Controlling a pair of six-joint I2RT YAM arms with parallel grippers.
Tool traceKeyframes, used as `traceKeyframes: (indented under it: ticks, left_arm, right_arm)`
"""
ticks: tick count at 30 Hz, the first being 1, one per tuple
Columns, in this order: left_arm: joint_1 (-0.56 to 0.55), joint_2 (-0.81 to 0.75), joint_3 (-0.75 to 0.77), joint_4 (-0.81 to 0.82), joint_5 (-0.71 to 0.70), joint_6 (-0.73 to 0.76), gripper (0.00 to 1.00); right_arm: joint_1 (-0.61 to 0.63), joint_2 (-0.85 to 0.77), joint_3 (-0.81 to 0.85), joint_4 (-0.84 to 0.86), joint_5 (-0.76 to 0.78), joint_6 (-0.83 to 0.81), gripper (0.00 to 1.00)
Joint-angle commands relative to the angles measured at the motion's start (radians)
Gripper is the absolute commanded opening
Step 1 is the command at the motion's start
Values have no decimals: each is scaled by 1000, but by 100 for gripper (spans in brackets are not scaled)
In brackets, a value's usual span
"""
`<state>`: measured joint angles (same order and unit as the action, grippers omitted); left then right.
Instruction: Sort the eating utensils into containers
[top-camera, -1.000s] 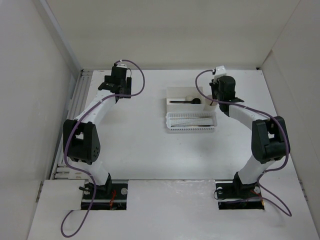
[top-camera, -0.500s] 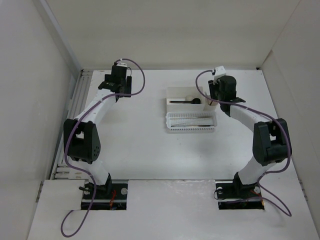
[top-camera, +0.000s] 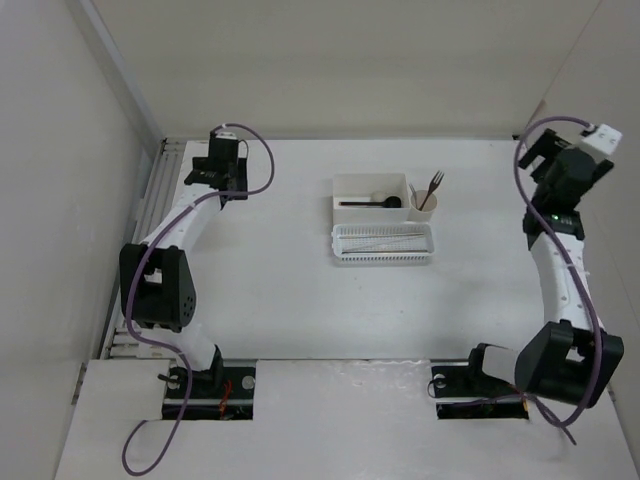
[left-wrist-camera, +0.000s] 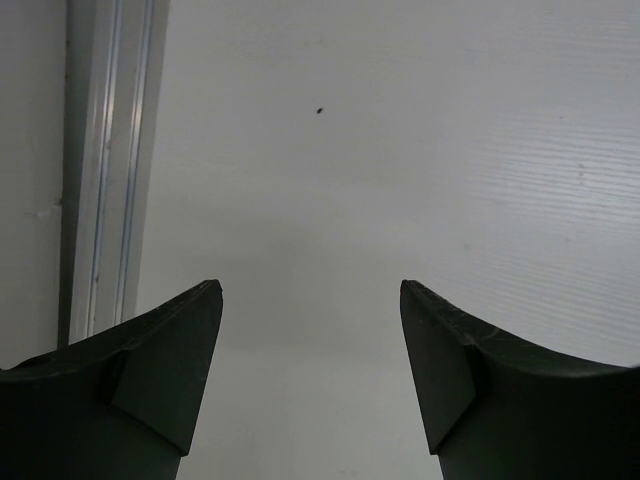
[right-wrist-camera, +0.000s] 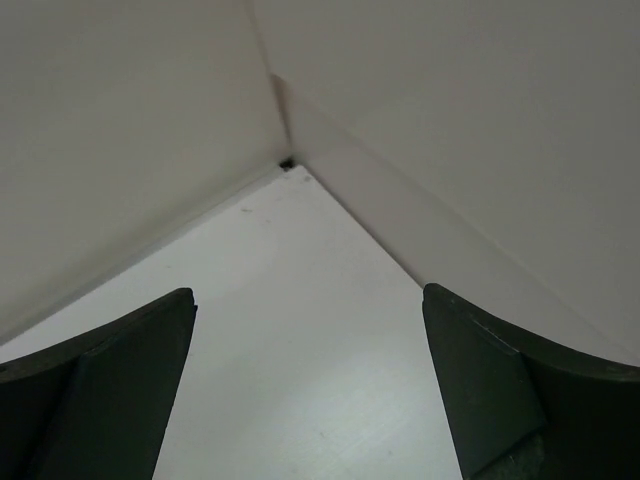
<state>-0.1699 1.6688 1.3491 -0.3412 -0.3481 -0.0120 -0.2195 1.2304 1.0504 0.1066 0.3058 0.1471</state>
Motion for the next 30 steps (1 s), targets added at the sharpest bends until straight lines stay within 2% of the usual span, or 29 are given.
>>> traceKeyframes:
  ticks: [1, 3, 5, 8, 12, 17, 21, 30]
  left_arm:
    - [38, -89, -47, 25, -65, -35, 69]
    - [53, -118, -85, 39, -65, -36, 69]
    - [66, -164, -114, 60, -75, -16, 69]
    - [86, -196, -154, 80, -103, -16, 69]
    - [86, -253, -194, 80, -68, -38, 69]
    - [67, -297, -251, 80, -15, -71, 69]
    - [46, -333, -261, 80, -55, -49, 69]
    - [46, -362, -291, 80, -20, -59, 69]
  right_arm:
    - [-159, 13, 62, -201, -13, 170, 100]
    - [-304, 29, 103, -350, -119, 203, 100]
    - [-354, 50, 154, -425, -145, 212, 100]
    - [-354, 50, 174, -490, -116, 236, 100]
    - [-354, 63, 209, -559, -143, 385, 100]
    - [-354, 84, 238, -649, -71, 396, 100]
    - [-354, 28, 194, -630, -72, 396, 100]
    - [-354, -83, 126, -593, -82, 385, 100]
